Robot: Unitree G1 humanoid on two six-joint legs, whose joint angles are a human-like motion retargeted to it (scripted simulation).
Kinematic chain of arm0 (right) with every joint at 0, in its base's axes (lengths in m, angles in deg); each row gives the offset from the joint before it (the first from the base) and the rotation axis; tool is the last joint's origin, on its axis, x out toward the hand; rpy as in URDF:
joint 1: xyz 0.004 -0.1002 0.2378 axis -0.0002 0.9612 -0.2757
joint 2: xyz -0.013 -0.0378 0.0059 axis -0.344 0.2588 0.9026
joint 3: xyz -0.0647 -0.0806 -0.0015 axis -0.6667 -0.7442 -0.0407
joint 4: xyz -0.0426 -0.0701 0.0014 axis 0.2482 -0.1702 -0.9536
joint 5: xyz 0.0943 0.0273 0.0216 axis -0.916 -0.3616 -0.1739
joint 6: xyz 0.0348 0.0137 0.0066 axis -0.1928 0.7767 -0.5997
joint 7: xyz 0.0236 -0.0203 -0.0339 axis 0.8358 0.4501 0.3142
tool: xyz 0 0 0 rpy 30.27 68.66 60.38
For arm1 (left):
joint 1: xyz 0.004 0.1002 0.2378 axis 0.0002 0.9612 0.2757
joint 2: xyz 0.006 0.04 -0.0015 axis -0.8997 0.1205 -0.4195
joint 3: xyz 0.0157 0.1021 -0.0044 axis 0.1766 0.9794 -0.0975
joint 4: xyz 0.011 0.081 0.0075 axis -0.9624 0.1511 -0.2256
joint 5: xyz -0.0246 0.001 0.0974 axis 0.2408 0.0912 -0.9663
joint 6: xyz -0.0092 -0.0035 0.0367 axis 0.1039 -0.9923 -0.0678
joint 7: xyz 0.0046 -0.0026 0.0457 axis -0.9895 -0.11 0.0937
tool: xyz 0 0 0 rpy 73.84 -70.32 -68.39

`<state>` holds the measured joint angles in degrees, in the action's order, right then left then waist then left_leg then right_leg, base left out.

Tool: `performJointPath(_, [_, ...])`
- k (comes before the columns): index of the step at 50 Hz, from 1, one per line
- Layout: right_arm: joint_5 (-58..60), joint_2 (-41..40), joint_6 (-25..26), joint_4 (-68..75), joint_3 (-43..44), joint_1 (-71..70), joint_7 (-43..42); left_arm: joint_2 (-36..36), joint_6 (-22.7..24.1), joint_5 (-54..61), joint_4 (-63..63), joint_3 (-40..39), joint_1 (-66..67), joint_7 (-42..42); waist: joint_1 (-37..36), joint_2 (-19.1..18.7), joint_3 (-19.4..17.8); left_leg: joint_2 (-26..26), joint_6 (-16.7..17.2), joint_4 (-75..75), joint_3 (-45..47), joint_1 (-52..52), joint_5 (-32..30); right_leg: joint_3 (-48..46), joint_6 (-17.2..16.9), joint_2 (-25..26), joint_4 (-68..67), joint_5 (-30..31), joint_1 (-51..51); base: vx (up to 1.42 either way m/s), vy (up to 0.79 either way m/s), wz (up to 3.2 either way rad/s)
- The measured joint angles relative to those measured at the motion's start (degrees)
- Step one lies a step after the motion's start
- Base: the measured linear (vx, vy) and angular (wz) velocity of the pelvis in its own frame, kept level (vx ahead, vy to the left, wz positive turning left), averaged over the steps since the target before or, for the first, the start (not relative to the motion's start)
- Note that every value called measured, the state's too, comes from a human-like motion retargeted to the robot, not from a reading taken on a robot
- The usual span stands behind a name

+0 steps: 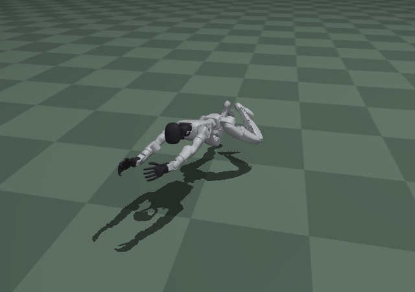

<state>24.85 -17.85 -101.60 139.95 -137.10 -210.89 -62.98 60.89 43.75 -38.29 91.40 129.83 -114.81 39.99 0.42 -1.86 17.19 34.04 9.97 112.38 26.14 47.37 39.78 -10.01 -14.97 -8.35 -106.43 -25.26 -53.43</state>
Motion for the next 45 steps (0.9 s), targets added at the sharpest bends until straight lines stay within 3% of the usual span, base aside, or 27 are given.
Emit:
performJointPath(8, [14.07,11.75,9.07,14.14,-22.31,-10.51,24.67,-10.39,-2.88,-3.46,-3.7,6.56,7.83,-23.75,-3.5,2.93,-2.94,-8.35,-0.78,-6.76,-0.98,1.43,4.26,4.42,-0.03,-0.24,0.82,5.54,-6.18,-0.01,-0.02,0.51])
performJointPath(15, [21.97,22.0,8.6,7.81,-25.09,-6.6,28.85,-31.18,-2.84,-7.56,-30.17,17.97,21.53,-34.71,-3.16,2.08,-3.82,-13.86,-5.3,-13.21,-1.27,1.22,10.22,5.97,-0.03,-6.19,-3.3,7.28,-14.96,0.02,0.01,-0.09])
performJointPath(20, [20.65,37.42,3.8,-17.48,-25.09,5.65,26.45,-50.03,-1.68,-7.96,-59.6,21.39,31.74,-39.42,-2.02,0.11,-3.43,-15.66,-8.17,-17.02,-1.11,1.89,10.22,4.71,-0.03,-14.31,-7.8,5.16,-19.75,0.01,-0.04,1.51])
performJointPath(23, [16.86,54.52,-0.51,-51.11,-25.09,17.63,22.79,-57.33,-0.36,-7.56,-78.46,7.81,50.17,-40.22,-5.76,-3.33,-5.02,-15.8,-8.41,-16.42,-0.96,-0.27,10.22,2.61,-0.03,-18.0,-10.5,1.45,-18.07,0.04,-0.04,-1.47])
performJointPath(25, [12.97,64.33,-3.57,-73.75,-25.09,25.54,18.65,-54.96,1.28,-7.43,-88.56,-12.03,72.79,-39.29,-10.74,-8.63,-5.51,-15.42,-7.97,-14.86,-1.2,-2.08,10.22,0.24,-0.03,-19.3,-11.69,-0.34,-15.84,0.07,-0.01,-6.33])
performJointPath(27, [8.78,68.36,-7.54,-91.04,-25.09,32.7,11.63,-44.22,3.16,-8.84,-97.41,-32.81,96.84,-37.32,-16.02,-17.9,-4.73,-15.07,-7.33,-12.61,-1.44,-3.54,10.22,-2.64,-0.03,-19.54,-12.14,-0.92,-13.57,0.06,0.03,-17.12])
performJointPath(28, [6.58,68.8,-9.87,-97.06,-25.09,35.92,7.2,-37.28,4.27,-9.82,-101.1,-38.96,104.7,-35.66,-18.6,-22.31,-3.84,-15.47,-7.11,-11.49,-1.06,-4.02,10.22,-3.69,-0.03,-19.81,-12.27,-0.98,-13.16,0.02,0.04,-67.7])
performJointPath(30, [1.03,70.66,-15.03,-103.2,-25.09,40.2,-3.49,-23.98,6.59,-11.83,-106.32,-41.58,110.72,-31.08,-25.02,-24.58,0.64,-19.7,-7.78,-11.71,1.87,-1.19,7.4,-2.66,-0.03,-22.75,-12.65,-1.08,-17.8,0.0,0.03,-59.34])
performJointPath(33, [-1.17,72.16,-19.81,-105.34,-25.09,44.2,-18.91,-4.74,10.36,-18.35,-108.78,-39.46,112.75,-20.43,-38.72,-25.78,11.59,-22.77,-9.44,-12.93,5.27,8.57,1.85,-3.58,-0.03,-25.26,-10.77,0.83,-26.78,0.01,0.03,-0.55])
performJointPath(36, [0.56,67.51,-22.58,-105.19,-25.09,46.43,-32.22,6.23,13.16,-26.33,-109.1,-40.69,110.14,-9.91,-47.17,-26.17,12.6,-23.19,-10.39,-14.1,8.37,14.45,-1.15,-4.47,-0.03,-23.43,-8.07,2.66,-30.97,0.06,0.08,1.32])
performJointPath(37, [3.34,62.29,-22.89,-104.59,-22.93,50.75,-37.08,7.99,13.76,-29.86,-108.73,-41.89,109.26,-5.98,-48.01,-26.16,12.6,-23.03,-10.63,-14.58,9.06,16.56,-1.94,-4.79,-0.03,-22.28,-6.96,3.13,-32.13,0.1,0.11,0.87])
performJointPath(38, [8.85,51.91,-22.4,-102.86,-16.47,60.7,-43.34,8.04,14.06,-34.78,-107.9,-43.87,108.7,-1.19,-46.74,-26.07,12.6,-22.51,-10.84,-15.02,9.42,19.31,-2.61,-5.17,-0.03,-20.54,-5.59,3.54,-33.66,0.12,0.15,1.64])
performJointPath(39, [21.07,24.4,-20.74,-104.56,3.15,90.17,-41.03,-2.86,14.39,-39.19,-107.11,-42.37,113.48,3.03,-36.57,-24.23,9.52,-19.87,-10.05,-12.14,5.97,16.41,-0.62,-9.04,-0.03,-17.43,-4.62,2.04,-25.68,0.15,0.2,3.67])
performJointPath(40, [36.64,-11.67,-18.49,-107.97,29.35,129.39,-34.44,-19.23,14.74,-43.35,-106.35,-39.13,120.94,6.96,-21.95,-21.52,4.91,-16.16,-8.76,-7.59,0.63,10.7,2.71,-14.66,-0.03,-13.64,-3.85,-0.43,-12.93,0.16,0.23,2.53])
performJointPath(42, [39.57,-21.48,-16.39,-110.98,26.25,131.38,-35.81,-27.68,14.72,-48.21,-108.05,-31.85,117.25,15.16,-16.28,-16.78,-2.99,-18.03,-7.79,-7.57,-0.27,1.87,4.54,-13.33,-0.03,-11.35,-2.97,-4.7,-1.61,0.15,0.2,-3.32])
performJointPath(45, [41.09,-23.55,-15.56,-109.79,18.8,123.78,-41.05,-28.11,14.67,-52.04,-109.24,-28.55,110.61,21.98,-14.94,-15.29,-4.36,-18.71,-7.07,-7.89,-1.17,2.86,4.2,-10.5,-0.03,-7.74,-0.83,-7.41,0.46,0.13,0.17,-7.88])
